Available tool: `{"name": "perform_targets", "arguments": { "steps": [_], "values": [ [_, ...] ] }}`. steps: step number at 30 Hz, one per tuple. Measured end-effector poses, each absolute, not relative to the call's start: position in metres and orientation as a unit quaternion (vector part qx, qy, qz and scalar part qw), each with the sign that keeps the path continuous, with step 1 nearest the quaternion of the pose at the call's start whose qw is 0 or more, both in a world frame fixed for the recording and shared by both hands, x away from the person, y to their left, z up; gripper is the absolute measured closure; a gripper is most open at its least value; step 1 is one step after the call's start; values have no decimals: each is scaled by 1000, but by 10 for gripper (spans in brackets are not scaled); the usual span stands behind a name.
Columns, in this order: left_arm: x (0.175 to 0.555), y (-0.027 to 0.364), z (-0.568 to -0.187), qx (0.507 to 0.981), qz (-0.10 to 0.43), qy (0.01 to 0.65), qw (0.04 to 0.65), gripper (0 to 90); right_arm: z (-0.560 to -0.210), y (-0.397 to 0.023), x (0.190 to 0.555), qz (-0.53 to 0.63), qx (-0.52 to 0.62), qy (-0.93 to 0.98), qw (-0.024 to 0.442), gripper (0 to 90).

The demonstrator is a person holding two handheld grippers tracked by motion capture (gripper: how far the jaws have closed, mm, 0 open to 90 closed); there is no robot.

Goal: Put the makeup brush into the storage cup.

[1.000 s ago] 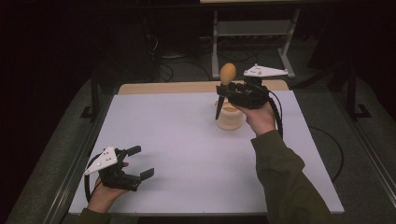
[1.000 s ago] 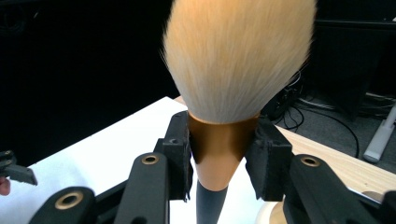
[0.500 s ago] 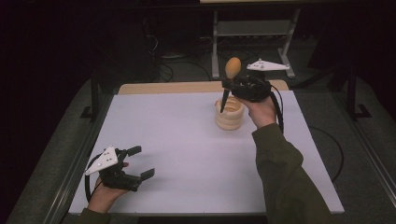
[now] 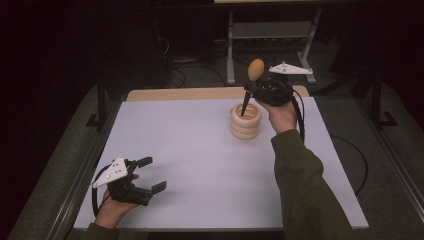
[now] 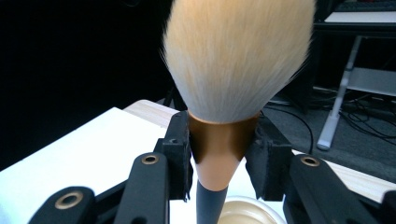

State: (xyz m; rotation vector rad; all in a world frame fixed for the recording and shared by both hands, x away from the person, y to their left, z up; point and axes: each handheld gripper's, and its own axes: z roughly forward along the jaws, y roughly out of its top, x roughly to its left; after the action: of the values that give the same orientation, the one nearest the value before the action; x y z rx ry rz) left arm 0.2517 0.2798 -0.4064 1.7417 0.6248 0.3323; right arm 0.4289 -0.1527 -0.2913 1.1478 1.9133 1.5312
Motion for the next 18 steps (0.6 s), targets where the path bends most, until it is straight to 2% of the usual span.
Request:
{"name": "perform_targets", "arguments": {
  "steps": [18],
  "values": [
    [252,279,-407,750,144,264,589,25,-309,-155,442,521,432,701,225,621]
  ]
}}
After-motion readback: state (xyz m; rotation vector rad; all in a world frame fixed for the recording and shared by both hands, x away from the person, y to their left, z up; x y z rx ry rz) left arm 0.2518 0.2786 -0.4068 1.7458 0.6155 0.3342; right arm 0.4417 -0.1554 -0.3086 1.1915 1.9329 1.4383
